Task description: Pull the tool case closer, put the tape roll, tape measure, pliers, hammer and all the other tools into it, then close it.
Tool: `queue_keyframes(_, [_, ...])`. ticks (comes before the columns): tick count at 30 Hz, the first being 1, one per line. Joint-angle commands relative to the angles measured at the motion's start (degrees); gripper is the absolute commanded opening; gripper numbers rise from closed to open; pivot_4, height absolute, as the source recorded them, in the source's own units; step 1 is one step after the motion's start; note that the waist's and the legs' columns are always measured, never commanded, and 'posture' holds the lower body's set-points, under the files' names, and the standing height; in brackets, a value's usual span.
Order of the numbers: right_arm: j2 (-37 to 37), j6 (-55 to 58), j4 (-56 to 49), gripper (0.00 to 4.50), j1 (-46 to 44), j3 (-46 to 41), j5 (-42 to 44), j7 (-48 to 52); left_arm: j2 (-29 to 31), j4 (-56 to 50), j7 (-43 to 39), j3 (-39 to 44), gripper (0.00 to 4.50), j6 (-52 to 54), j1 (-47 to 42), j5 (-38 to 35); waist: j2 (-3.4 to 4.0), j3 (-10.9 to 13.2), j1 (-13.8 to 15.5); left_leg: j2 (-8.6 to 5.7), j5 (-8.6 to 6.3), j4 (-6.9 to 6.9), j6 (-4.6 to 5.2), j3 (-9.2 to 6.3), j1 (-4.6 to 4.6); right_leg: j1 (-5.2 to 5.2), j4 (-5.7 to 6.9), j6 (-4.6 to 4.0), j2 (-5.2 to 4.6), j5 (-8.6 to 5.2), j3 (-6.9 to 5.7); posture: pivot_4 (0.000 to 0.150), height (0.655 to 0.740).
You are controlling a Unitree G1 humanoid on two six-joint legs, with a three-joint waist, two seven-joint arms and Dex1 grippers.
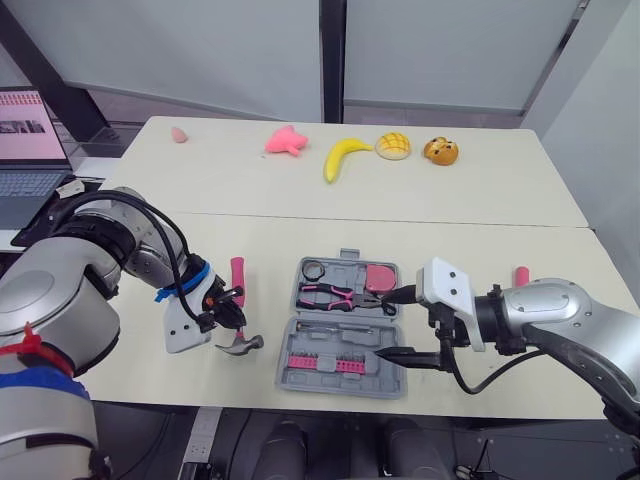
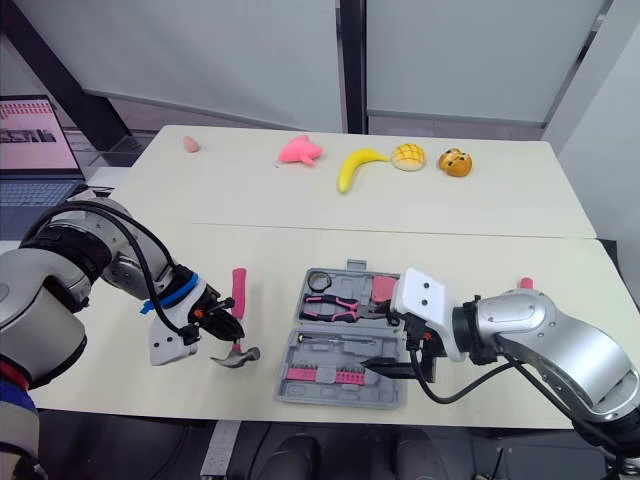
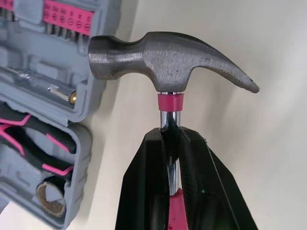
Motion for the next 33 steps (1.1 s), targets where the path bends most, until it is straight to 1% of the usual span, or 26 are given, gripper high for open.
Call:
queue_keyframes(1, [0.41,-1.29,-0.53,4.5,-1.33,0.53,-1.15,0.44,1.71,-1.17,1.32,4.28,0.04,-0.82,1.22,-5.05,0.0,0.0,0.01,0.0,0.0,0.0,0.0,0.0,0.0,0.0,0.0,0.0,0.0,0.0,0.0,0.15,0.7369])
queue_keyframes(5, [1.54,-1.28,0.15,4.5,-2.41,2.0,-2.22,0.33,3.93,-2.69,-0.32,6.68,0.04,-0.82,5.0,-11.33,-0.01,-0.01,-0.18,0.0,0.0,0.01,0.0,0.0,0.02,0.0,0.02,0.0,0.0,0.0,0.01,0.15,0.7369])
queue_keyframes(9, [2.66,-1.11,0.45,4.5,-3.13,3.14,-3.13,-0.05,5.5,-1.0,-5.28,8.38,0.04,-0.82,8.45,-19.58,-0.01,-0.01,-0.15,0.02,0.0,0.02,0.0,0.01,0.04,-0.02,0.07,-0.01,0.0,0.0,0.01,0.15,0.7369])
queue_keyframes(12, [3.34,-1.25,0.48,4.5,-3.49,3.47,-3.8,-0.01,5.7,4.92,-11.29,8.96,0.04,-0.82,10.18,-27.63,-0.01,-0.01,-0.13,0.01,0.0,0.07,0.0,0.01,0.04,-0.01,0.13,-0.02,0.0,0.01,0.0,0.15,0.7369])
queue_keyframes(15, [3.79,-1.75,0.56,4.5,-3.75,3.51,-4.2,0.04,4.14,15.11,-19.87,10.73,0.04,-0.82,12.29,-37.47,-0.01,-0.01,-0.15,0.01,0.0,0.19,0.0,0.01,0.05,-0.02,0.33,-0.02,0.01,0.0,0.01,0.15,0.7369])
queue_keyframes(16, [3.91,-1.84,0.57,4.5,-3.79,3.5,-4.26,0.09,7.51,6.7,-29.57,10.32,0.04,7.5,17.17,-51.66,0.0,-0.01,-0.22,0.01,0.0,0.24,0.0,0.01,0.05,-0.05,0.41,-0.02,0.01,0.0,0.01,0.15,0.7369])
queue_keyframes(17, [3.99,-1.86,0.53,4.5,-3.78,3.48,-4.31,0.14,10.35,-1.05,-37.77,10.36,0.04,14.62,21.18,-62.97,0.01,-0.01,-0.75,0.01,0.0,0.26,0.0,0.02,0.07,-0.07,0.47,-0.03,0.01,-0.01,0.02,0.15,0.7369])
queue_keyframes(18, [4.16,-1.94,0.57,4.5,-3.88,3.56,-4.39,0.19,14.29,-12.09,-45.03,11.18,0.04,24.27,26.07,-74.45,0.02,-0.01,-1.11,0.06,-0.01,0.24,0.01,0.11,0.15,-0.07,0.6,-0.09,0.0,-0.04,0.15,0.15,0.7369])
queue_keyframes(19, [4.29,-1.98,0.62,4.5,-3.97,3.61,-4.43,0.22,17.43,-21.42,-50.07,12.81,0.04,33.09,30.28,-82.97,0.03,0.0,-1.43,0.07,-0.01,0.25,0.0,0.11,0.19,-0.07,0.74,-0.15,-0.01,-0.08,0.15,0.15,0.7369])
queue_keyframes(20, [4.43,-2.02,0.7,4.5,-4.1,3.71,-4.48,0.22,19.73,-28.86,-52.2,15.54,0.04,41.98,34.02,-88.99,0.03,0.0,-1.56,0.16,-0.01,0.25,0.0,0.1,0.18,-0.1,0.75,-0.17,0.04,-0.08,0.15,0.15,0.7369])
queue_keyframes(21, [4.52,-2.05,0.76,4.5,-4.18,3.77,-4.54,0.24,21.51,-34.83,-53.75,18.27,0.04,49.21,37.07,-93.04,0.04,0.01,-1.55,0.18,0.0,0.25,0.0,0.08,0.2,-0.1,0.81,-0.21,0.05,-0.09,0.15,0.15,0.7369])
queue_keyframes(23, [4.81,-2.07,0.98,4.5,-4.36,3.79,-4.69,0.24,24.29,-44.21,-53.77,23.4,0.03,61.36,42.76,-98.06,0.03,0.0,-1.15,0.19,0.0,0.28,0.0,-0.02,0.25,-0.08,0.9,-0.25,0.07,-0.1,0.06,0.15,0.7369])
queue_keyframes(26, [5.06,-2.07,1.27,4.5,-4.56,3.7,-4.82,0.29,26.04,-55.27,-49.22,31.14,0.03,79.72,50.0,-105.13,0.03,0.0,-1.07,0.2,0.0,0.38,0.01,-0.15,0.31,0.02,0.92,-0.29,0.15,-0.08,-0.02,0.15,0.7369])
queue_keyframes(28, [5.08,-2.11,1.34,4.5,-4.61,3.69,-4.88,0.36,25.13,-60.57,-44.38,36.55,0.03,92.08,53.27,-109.52,0.03,0.01,-1.1,0.19,0.0,0.4,0.01,-0.1,0.34,0.03,0.92,-0.28,0.16,-0.09,0.01,0.15,0.7369])
queue_keyframes(33, [5.21,-2.29,1.49,4.5,-4.85,3.95,-5.18,0.78,20.52,-67.79,-37.62,47.1,0.03,110.32,58.52,-112.05,0.03,0.01,-1.18,0.19,-0.01,0.42,0.01,-0.05,0.3,0.0,0.88,-0.27,0.17,-0.09,0.04,0.15,0.7369])
